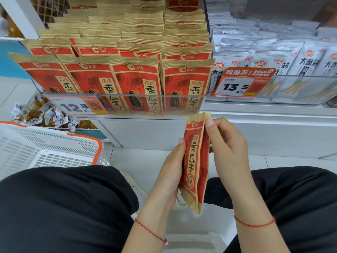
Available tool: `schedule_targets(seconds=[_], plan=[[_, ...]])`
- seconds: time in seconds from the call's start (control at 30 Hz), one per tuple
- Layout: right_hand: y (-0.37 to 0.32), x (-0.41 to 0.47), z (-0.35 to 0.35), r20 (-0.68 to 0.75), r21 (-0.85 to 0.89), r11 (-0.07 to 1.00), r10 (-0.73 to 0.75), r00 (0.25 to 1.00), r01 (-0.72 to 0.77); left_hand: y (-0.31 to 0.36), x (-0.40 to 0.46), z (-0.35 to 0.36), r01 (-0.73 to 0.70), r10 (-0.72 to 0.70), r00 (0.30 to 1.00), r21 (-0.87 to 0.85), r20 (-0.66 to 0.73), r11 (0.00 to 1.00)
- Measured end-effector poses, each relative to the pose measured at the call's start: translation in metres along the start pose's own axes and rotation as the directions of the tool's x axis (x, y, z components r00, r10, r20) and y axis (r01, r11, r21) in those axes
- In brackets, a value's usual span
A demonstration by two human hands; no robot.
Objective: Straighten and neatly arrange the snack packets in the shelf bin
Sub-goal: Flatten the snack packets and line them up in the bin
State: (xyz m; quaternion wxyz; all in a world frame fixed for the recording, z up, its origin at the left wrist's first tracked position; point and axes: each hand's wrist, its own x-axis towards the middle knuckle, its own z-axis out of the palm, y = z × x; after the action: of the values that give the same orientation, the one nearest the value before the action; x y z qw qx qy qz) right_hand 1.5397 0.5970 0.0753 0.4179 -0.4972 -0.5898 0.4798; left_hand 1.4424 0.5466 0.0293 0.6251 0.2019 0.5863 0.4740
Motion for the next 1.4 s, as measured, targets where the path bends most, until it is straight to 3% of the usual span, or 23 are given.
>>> schedule_targets(seconds=[0.33, 0.5, 0.67, 0.9, 1.23, 1.4], plan=[[0.002, 0.001, -0.002, -0.017, 0.114, 0.993, 0.042, 0.999, -0.040, 0.002, -0.004, 0.000, 0.017, -0.021, 0.998, 0.056, 0.060, 0.998], [0.004, -0.001, -0.002, -0.085, 0.043, 0.999, -0.009, 0.996, 0.013, 0.013, -0.013, -0.001, -0.194, 0.182, 0.979, 0.133, 0.096, 0.972], [-0.002, -0.002, -0.001, -0.041, 0.090, 0.995, -0.030, 0.999, 0.034, 0.017, -0.017, 0.000, -0.275, 0.236, 0.950, 0.192, 0.203, 0.942], [-0.004, -0.004, 0.001, 0.020, 0.217, 0.976, 0.019, 1.000, -0.023, 0.013, -0.017, 0.002, -0.260, 0.237, 0.956, 0.126, 0.176, 0.957], [-0.009, 0.001, -0.009, -0.043, 0.340, 0.937, 0.104, 0.994, -0.083, 0.022, -0.020, -0.017, -0.259, 0.238, 0.943, 0.061, 0.231, 0.964], [-0.018, 0.007, -0.014, -0.061, 0.299, 0.953, 0.062, 0.996, -0.041, 0.038, -0.023, -0.016, -0.328, 0.315, 0.935, 0.061, 0.161, 0.943]])
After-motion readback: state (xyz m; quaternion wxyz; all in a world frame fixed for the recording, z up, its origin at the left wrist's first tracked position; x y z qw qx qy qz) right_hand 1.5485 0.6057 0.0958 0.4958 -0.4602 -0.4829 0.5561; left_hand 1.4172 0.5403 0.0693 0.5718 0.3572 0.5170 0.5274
